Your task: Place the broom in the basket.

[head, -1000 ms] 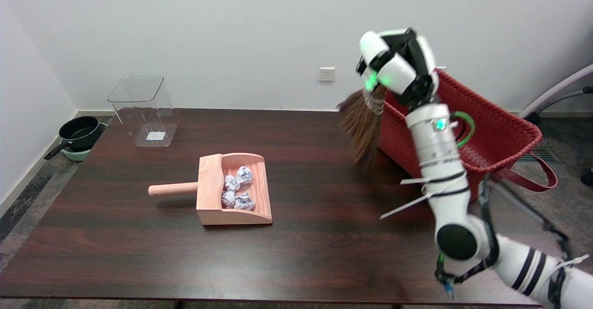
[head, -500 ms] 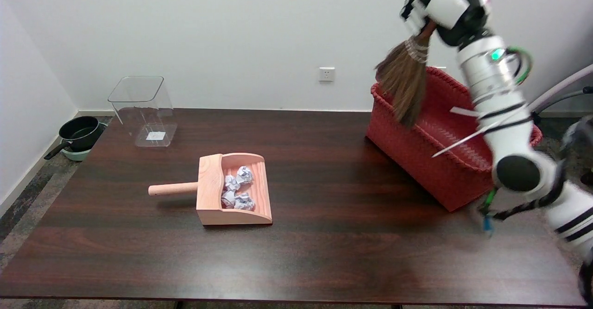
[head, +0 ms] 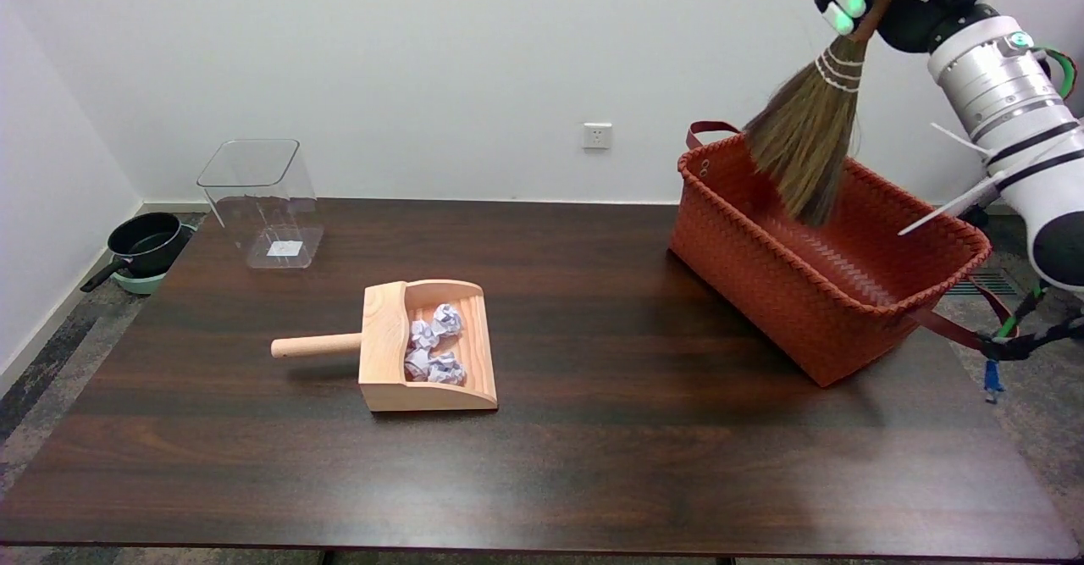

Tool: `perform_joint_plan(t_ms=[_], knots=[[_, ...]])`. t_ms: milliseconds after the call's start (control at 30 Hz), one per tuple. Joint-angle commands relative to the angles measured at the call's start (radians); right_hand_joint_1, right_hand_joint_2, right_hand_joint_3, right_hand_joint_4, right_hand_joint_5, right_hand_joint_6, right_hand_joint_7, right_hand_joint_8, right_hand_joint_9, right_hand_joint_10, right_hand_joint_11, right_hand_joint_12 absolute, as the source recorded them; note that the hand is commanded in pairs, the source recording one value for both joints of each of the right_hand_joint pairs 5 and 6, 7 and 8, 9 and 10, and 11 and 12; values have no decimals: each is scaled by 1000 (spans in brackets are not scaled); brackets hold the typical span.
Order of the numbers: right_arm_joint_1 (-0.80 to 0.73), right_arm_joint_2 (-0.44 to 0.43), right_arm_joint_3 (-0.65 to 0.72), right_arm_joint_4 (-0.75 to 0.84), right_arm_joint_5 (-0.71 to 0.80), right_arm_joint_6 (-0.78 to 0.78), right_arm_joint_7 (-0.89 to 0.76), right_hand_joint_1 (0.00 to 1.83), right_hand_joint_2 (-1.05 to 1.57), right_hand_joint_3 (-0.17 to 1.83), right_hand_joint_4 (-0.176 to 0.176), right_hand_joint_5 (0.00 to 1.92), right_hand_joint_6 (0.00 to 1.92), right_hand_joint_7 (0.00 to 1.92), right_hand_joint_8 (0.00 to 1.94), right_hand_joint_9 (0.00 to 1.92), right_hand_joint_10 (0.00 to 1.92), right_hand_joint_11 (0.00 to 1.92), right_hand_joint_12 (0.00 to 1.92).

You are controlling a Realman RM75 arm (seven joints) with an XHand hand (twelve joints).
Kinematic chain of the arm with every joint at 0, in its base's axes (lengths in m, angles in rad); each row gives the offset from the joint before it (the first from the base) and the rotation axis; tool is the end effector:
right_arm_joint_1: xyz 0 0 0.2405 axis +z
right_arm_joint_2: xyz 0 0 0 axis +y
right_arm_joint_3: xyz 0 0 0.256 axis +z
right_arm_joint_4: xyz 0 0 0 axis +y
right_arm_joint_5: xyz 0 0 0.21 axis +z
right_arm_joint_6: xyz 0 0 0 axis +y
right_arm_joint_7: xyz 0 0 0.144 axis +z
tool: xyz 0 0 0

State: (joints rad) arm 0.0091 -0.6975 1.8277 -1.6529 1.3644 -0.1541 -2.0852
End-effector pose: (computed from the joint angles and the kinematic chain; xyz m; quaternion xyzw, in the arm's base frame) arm -0.0556 -0.3342 0.4818 0.5489 -0.3390 0.6225 0.4430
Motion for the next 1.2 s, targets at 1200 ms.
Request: perform_joint_plan(t_ms=[1200], knots=[[-158, 19, 35, -46, -32, -129, 223, 994, 1571, 1053, 0, 1920, 1920, 1894, 1894, 1914, 1914, 1704, 1704]])
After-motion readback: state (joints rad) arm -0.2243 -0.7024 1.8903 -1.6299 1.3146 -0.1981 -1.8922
